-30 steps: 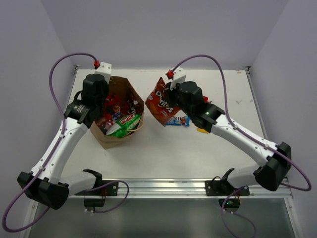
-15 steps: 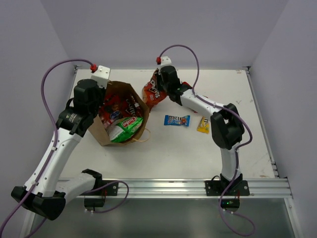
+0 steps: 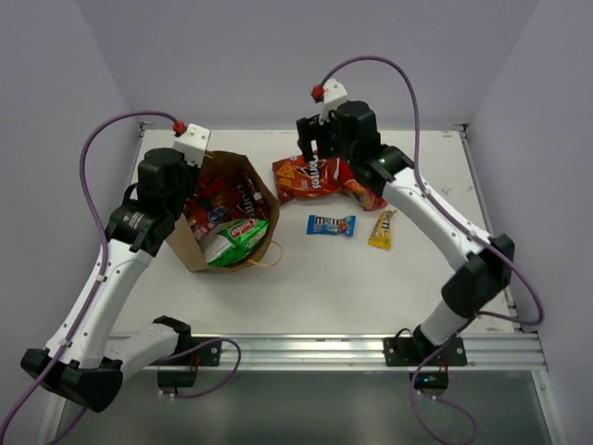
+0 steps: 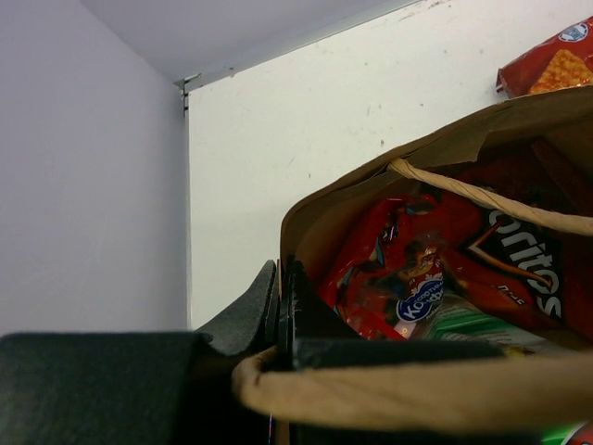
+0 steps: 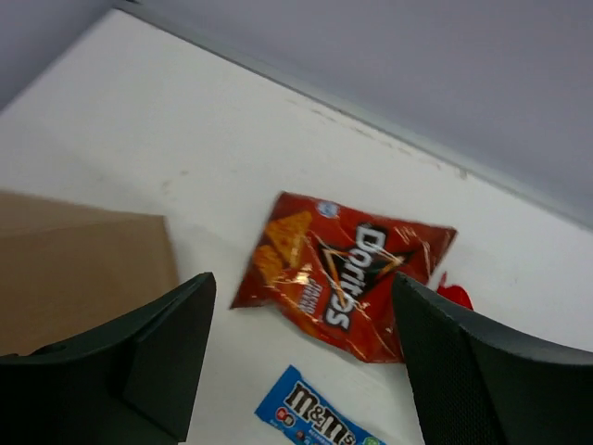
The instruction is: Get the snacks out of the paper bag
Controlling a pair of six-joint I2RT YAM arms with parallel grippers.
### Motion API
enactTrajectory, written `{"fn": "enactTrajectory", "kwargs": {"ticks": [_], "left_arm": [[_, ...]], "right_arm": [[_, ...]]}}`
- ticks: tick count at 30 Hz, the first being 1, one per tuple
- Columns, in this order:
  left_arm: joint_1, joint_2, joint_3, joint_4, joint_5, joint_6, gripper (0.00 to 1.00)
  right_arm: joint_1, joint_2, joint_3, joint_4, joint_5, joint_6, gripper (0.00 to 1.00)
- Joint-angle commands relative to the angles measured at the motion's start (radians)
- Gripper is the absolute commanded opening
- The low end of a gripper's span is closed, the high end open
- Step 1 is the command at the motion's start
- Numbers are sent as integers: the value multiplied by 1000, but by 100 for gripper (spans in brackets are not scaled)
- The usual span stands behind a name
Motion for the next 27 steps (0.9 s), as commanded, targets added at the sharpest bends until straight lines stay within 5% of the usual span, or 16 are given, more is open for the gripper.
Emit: {"fn": "enactTrajectory", "kwargs": {"ticks": [1, 13, 27], "left_arm": [[5, -44, 19, 149, 16, 44, 0], [5, -59, 22, 164, 73, 79, 0], [5, -97, -4, 203, 182, 121, 0]], "right_arm": [[189, -230, 1, -45, -151, -234, 79], [559, -192, 27, -242, -251, -472, 87], [584, -50, -99, -219, -194, -550, 95]]}}
